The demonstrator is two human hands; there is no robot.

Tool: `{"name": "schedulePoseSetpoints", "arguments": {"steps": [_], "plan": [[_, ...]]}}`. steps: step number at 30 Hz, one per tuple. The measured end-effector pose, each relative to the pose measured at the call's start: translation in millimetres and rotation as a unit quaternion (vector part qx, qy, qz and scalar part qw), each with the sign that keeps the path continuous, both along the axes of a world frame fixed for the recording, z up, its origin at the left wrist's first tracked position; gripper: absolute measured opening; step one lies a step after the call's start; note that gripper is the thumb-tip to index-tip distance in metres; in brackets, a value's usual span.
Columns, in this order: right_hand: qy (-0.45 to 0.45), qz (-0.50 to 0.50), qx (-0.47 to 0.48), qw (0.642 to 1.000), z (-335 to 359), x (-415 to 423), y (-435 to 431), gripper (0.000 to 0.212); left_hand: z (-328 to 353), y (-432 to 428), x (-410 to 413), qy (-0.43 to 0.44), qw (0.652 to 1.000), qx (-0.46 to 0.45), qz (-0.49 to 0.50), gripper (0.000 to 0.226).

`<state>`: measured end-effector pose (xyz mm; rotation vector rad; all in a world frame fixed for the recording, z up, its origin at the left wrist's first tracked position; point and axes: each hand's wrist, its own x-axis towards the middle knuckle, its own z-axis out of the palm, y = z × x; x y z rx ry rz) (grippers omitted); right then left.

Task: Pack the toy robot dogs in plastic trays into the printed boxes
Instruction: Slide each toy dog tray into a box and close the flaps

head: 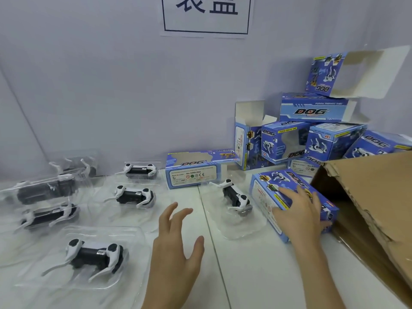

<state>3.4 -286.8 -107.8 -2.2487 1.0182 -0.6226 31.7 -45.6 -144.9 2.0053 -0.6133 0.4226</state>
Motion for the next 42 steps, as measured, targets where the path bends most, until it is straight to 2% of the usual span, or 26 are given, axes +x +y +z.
{"name": "schedulePoseSetpoints", "arguments": {"steps": [2,5,10,13,15,16,18,19,21,23,28,30,32,34,36,37,38,39,40,41,42], "plan": [[-0.066,-0.009,0.006,0.998,-2,1,0,0.054,-3,1,1,0.004,1.000,0.010,0.001,0.049],[-0.221,-0.016,0.013,0.975,-1,0,2,0.046,-3,2,1,0.015,1.000,0.012,0.001,0.049],[-0.413,-0.011,0.059,0.909,8,2,11,0.044,1,1,2,0.087,0.992,-0.090,-0.035,0.044],[-0.513,0.066,0.102,0.850,14,0,24,0.041,6,1,2,0.151,0.974,-0.157,-0.063,0.064],[-0.557,0.136,0.174,0.801,17,0,30,0.034,10,2,2,0.176,0.962,-0.194,-0.078,0.076],[-0.569,0.162,0.250,0.767,19,0,34,0.029,12,2,2,0.186,0.956,-0.211,-0.084,0.079],[-0.549,0.206,0.390,0.711,19,1,40,0.025,15,2,2,0.199,0.945,-0.243,-0.091,0.084],[-0.522,0.223,0.427,0.704,17,2,43,0.029,17,3,3,0.203,0.941,-0.255,-0.092,0.086],[-0.483,0.230,0.464,0.706,13,5,51,0.052,19,4,3,0.204,0.937,-0.270,-0.090,0.087],[-0.458,0.241,0.476,0.712,10,7,58,0.060,20,5,4,0.200,0.936,-0.277,-0.082,0.087],[-0.390,0.321,0.380,0.775,8,11,71,0.035,23,7,6,0.177,0.934,-0.310,-0.033,0.093],[-0.372,0.366,0.328,0.787,5,11,74,0.023,24,11,8,0.168,0.929,-0.327,-0.031,0.102],[-0.336,0.427,0.286,0.789,3,10,78,0.023,24,13,9,0.172,0.926,-0.333,-0.054,0.116],[-0.284,0.481,0.248,0.792,2,8,81,0.026,24,15,9,0.177,0.917,-0.352,-0.064,0.120],[-0.258,0.487,0.246,0.797,2,8,83,0.033,25,18,9,0.184,0.900,-0.391,-0.060,0.123],[-0.264,0.463,0.245,0.810,2,9,85,0.033,24,19,10,0.187,0.891,-0.411,-0.059,0.120],[-0.271,0.419,0.220,0.838,1,10,85,0.029,24,21,10,0.189,0.881,-0.429,-0.058,0.114],[-0.260,0.363,0.157,0.881,-1,14,83,0.026,24,23,11,0.195,0.872,-0.445,-0.061,0.109],[-0.205,0.313,0.061,0.925,-4,16,80,0.030,25,25,11,0.203,0.864,-0.455,-0.067,0.107],[-0.116,0.279,-0.029,0.953,-7,18,77,0.041,25,26,10,0.211,0.861,-0.457,-0.075,0.106],[-0.020,0.260,-0.087,0.961,-13,19,73,0.051,25,25,10,0.217,0.862,-0.451,-0.082,0.105]]}}
